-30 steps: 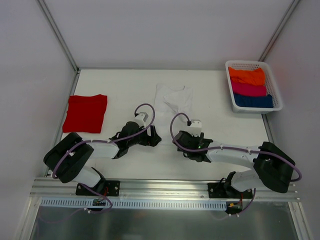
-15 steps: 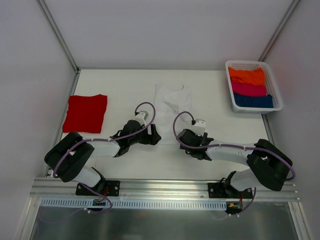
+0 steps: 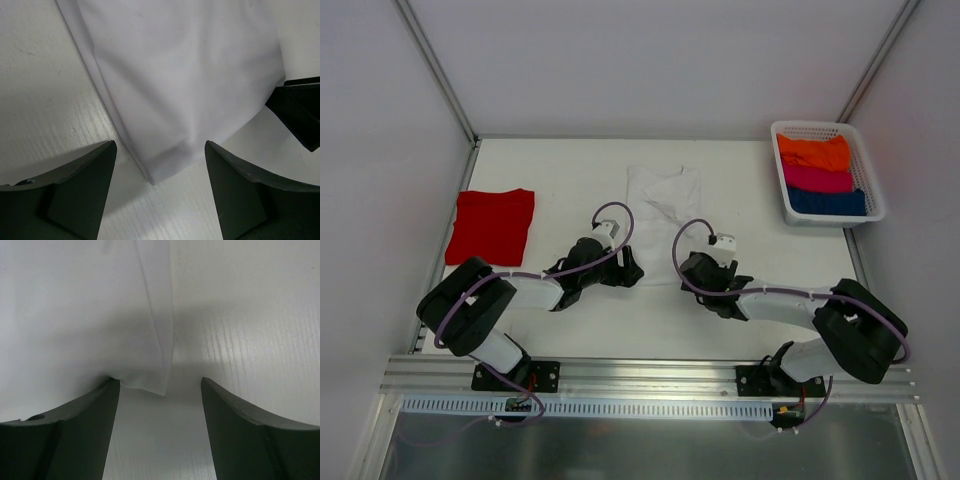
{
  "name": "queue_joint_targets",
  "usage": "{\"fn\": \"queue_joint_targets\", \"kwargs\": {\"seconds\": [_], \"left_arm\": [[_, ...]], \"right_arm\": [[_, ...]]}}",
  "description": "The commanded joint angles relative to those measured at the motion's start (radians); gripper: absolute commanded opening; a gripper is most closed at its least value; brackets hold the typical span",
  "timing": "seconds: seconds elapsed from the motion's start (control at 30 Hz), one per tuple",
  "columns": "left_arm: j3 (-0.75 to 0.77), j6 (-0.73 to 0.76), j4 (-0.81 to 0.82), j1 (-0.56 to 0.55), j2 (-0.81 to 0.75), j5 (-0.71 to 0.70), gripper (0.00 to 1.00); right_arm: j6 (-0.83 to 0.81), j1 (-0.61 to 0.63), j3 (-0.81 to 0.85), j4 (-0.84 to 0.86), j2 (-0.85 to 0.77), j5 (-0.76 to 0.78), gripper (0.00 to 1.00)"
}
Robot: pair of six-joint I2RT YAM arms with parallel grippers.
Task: Fold and stack the t-shirts
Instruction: Grab one side of the 2/3 rectangular tshirt with both arms
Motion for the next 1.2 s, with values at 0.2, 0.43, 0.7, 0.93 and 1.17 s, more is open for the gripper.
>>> {"fn": "queue_joint_targets", "kwargs": {"seconds": [0.2, 0.43, 0.7, 0.93, 1.17], "left_arm": [[-0.011, -0.004, -0.161, 0.005, 0.034, 0.009, 0.72], [-0.025, -0.027, -0.112, 0.005, 0.040, 0.036, 0.72], [-0.054, -0.064, -0.060, 0.005, 0.046, 0.070, 0.77], [-0.095, -0.080, -0.055, 0.005, -0.012, 0.049, 0.79], [-0.078, -0.043, -0.123, 0.005, -0.047, 0.026, 0.78]], "right_arm": [[0.008, 0.058, -0.056, -0.095, -0.263, -0.067, 0.70], [-0.024, 0.029, -0.073, -0.124, -0.335, -0.043, 0.70], [-0.004, -0.050, -0.157, 0.064, -0.227, -0.133, 0.71], [-0.013, -0.101, -0.163, 0.192, -0.104, -0.212, 0.70], [-0.016, -0.116, -0.140, 0.256, -0.026, -0.250, 0.70]]}}
